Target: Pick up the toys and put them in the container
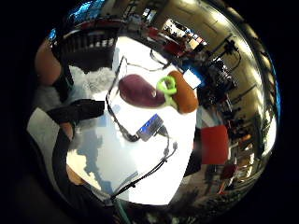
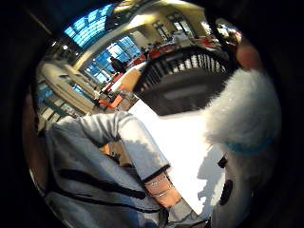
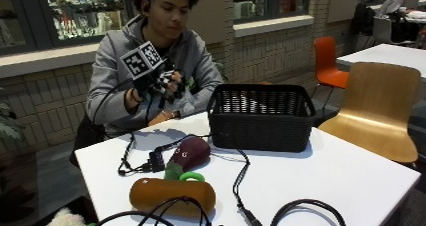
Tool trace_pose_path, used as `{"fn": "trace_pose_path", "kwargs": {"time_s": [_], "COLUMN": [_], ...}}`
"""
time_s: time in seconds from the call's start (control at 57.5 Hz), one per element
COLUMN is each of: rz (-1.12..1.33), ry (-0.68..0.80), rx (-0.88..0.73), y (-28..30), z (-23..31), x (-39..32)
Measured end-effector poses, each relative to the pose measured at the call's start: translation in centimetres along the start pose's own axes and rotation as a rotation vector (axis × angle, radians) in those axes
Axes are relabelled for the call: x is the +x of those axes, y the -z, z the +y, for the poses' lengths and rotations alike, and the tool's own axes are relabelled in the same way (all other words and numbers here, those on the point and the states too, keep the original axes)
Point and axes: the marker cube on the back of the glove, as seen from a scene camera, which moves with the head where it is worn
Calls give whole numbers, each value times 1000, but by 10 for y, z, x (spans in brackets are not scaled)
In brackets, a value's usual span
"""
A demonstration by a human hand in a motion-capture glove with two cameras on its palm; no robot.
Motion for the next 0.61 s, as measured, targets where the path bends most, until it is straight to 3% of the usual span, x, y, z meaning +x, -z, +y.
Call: {"fn": "trace_pose_path", "kwargs": {"time_s": [0.156, 0.33, 0.452, 0.539, 0.608], "rz": [-71, -66, 143, 233, 158], "ry": [105, 129, 325, 334, 265], "rx": [-1, -92, -127, -155, -252], "y": [15, -18, -52, -72, -82], "z": [-64, -134, -164, -179, -180], "x": [-11, -31, -24, -18, -28]}}
